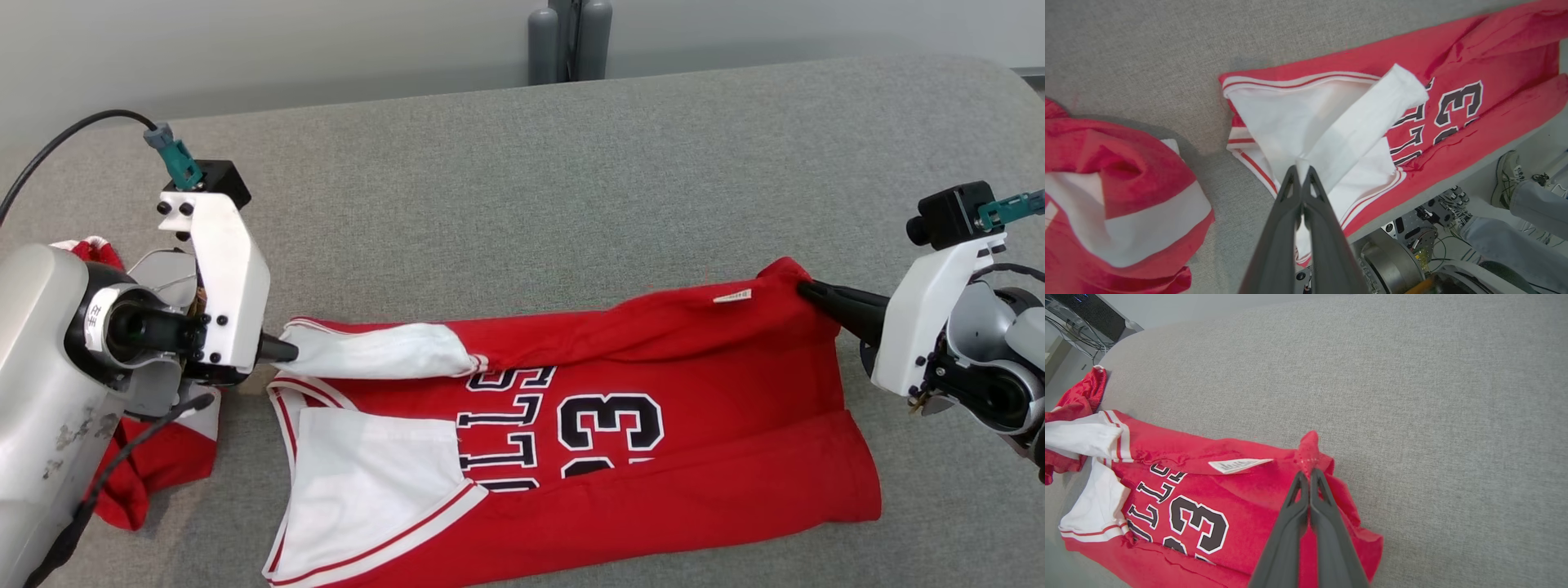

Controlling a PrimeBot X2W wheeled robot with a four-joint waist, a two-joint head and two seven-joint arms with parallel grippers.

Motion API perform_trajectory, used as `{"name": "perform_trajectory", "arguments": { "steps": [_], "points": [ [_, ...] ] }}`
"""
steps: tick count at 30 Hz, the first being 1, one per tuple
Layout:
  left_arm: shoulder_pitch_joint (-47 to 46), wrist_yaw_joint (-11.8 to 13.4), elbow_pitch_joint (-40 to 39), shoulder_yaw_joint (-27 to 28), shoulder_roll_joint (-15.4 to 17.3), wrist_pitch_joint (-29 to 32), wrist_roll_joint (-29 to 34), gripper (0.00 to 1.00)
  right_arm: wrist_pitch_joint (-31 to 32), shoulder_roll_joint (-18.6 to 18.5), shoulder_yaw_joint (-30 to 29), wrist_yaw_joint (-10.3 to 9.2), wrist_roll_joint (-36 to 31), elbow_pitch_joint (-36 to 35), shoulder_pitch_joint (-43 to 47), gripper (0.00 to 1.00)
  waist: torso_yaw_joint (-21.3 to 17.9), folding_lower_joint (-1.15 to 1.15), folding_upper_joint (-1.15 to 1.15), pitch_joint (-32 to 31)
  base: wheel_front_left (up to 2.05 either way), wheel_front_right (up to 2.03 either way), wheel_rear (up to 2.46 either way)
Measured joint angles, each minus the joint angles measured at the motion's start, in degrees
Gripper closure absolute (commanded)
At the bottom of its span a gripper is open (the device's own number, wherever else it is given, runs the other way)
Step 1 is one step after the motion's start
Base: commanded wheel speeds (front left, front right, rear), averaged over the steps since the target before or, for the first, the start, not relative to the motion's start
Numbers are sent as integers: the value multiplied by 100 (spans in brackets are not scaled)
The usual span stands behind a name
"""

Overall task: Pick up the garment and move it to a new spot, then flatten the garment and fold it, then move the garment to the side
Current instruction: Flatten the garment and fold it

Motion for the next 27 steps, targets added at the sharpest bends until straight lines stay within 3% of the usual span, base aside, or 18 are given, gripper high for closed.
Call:
{"name": "perform_trajectory", "arguments": {
  "steps": [12,19,27],
  "points": [
    [464,470,-808,8,408,463,-149,100,324,-215,2,0,43,-93,-4,100,41,0,0,-76,0,0,0],
    [594,583,-1034,21,485,571,-235,100,452,-214,2,0,227,-100,11,100,77,0,0,-83,0,0,0],
    [706,672,-1219,18,520,668,-303,100,1102,-420,-1,0,555,-258,46,100,75,0,0,-101,0,0,0]
  ]
}}
